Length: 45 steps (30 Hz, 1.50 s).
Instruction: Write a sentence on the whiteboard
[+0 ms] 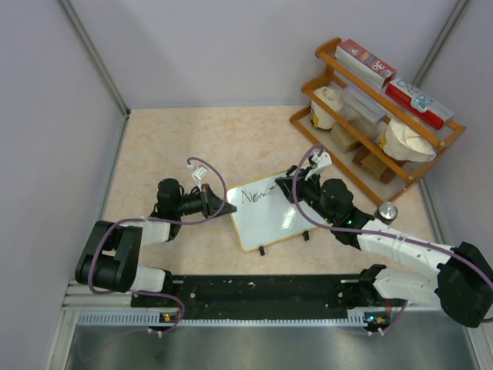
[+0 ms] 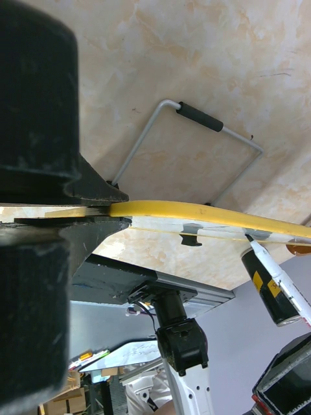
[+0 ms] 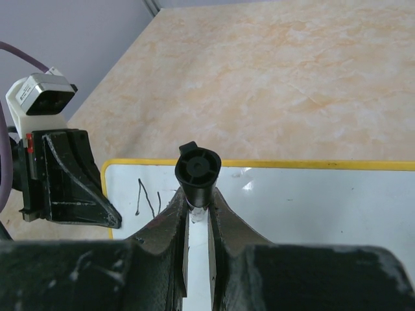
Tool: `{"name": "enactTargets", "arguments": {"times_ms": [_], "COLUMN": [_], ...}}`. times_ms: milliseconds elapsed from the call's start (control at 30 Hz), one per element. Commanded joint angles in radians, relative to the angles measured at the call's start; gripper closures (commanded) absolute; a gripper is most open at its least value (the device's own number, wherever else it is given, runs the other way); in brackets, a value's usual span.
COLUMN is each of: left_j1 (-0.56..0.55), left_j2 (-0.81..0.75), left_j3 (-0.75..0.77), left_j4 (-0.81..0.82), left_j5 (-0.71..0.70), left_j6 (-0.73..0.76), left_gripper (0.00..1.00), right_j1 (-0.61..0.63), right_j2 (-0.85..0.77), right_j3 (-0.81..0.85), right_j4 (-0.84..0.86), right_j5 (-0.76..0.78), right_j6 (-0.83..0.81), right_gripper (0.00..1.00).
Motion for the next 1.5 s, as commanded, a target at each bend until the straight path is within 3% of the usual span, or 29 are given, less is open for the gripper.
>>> {"name": "enactTargets", "arguments": {"times_ms": [0,1467], "left_j1": [-0.01,-0.01], "left_j2": [0.007,0.005], "left_j3": [0.0,0.0], "left_j4": [0.023,0.023], "left_j5": [0.067,0.066], "left_j6": [0.043,0.043], "left_gripper": [1.0,1.0], "right_j1": [-0.019,-0.025], "right_j2": [0.016,0.052], "right_j3": [0.053,0.099], "right_j4": [-0.007,0.026], "right_j5": [0.042,0.008], "right_j6": [-0.03,-0.018], "right_gripper": [1.0,1.0]}}
